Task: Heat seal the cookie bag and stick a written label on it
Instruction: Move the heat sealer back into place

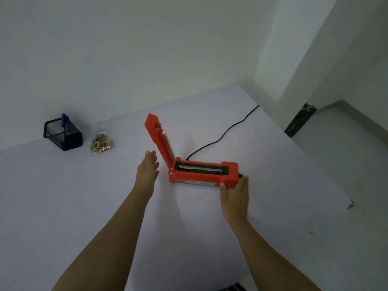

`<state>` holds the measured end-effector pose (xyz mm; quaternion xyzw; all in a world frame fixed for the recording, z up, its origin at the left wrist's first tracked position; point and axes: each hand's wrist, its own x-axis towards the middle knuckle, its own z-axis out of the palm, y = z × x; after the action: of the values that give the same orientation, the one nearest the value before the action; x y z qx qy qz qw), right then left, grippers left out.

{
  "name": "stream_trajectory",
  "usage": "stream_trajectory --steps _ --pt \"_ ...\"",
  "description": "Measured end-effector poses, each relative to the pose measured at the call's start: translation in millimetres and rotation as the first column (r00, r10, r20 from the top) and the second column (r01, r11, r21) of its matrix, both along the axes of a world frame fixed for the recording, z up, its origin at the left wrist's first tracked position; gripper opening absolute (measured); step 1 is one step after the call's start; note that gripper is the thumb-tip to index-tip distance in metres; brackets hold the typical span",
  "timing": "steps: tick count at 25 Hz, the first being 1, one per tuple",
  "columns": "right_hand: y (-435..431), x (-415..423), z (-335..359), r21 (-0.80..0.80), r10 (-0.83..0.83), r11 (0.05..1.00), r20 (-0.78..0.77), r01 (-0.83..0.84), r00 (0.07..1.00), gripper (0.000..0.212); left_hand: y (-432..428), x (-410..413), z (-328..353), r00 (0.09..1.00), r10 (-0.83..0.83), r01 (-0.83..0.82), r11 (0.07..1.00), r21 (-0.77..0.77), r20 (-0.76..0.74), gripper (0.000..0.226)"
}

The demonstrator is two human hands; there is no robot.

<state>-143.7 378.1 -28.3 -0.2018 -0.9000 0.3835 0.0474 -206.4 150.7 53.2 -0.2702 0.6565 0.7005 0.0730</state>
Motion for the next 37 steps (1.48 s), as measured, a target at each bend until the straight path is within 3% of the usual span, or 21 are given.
stream_trajectory --steps 4,8,11,12,17,26,37 --pt "2.9 1.9 -9.6 -0.121 0.017 0.993 -0.002 -0.017 1.0 0.075 7.2 -8.5 -11.9 0.98 -0.169 0.164 0.985 0.048 0.106 0.062" --pt "8.0 2.2 -16.4 -0.116 0.025 0.993 0.02 -0.023 0.999 0.072 21.0 -6.5 -14.1 0.961 -0.264 0.256 0.963 0.088 0.084 0.041" --pt "9.5 1.4 -18.3 -0.118 0.022 0.993 0.006 -0.021 1.0 0.073 34.1 -8.7 -21.1 0.947 -0.298 0.311 0.944 -0.113 0.117 0.077" --pt "10.8 0.2 -19.3 -0.123 0.028 0.992 -0.013 -0.029 1.0 0.073 39.3 -7.7 -18.7 0.951 -0.274 0.295 0.941 -0.162 0.139 0.082" --pt "15.9 -17.9 -23.6 -0.186 0.039 0.982 -0.045 -0.047 0.998 0.076 55.8 -7.9 -16.4 0.983 -0.153 0.177 0.941 -0.287 0.104 0.068" --pt "16.3 -128.7 -19.9 -0.231 0.224 0.943 -0.097 -0.241 0.97 0.079 49.8 -62.7 -18.6 0.991 0.057 -0.026 0.969 -0.245 0.123 0.063" --pt "-15.7 -301.6 -30.9 -0.234 0.243 0.932 -0.168 -0.278 0.955 0.071 21.1 -211.3 -33.9 0.98 0.187 -0.163 0.95 -0.268 0.065 0.069"
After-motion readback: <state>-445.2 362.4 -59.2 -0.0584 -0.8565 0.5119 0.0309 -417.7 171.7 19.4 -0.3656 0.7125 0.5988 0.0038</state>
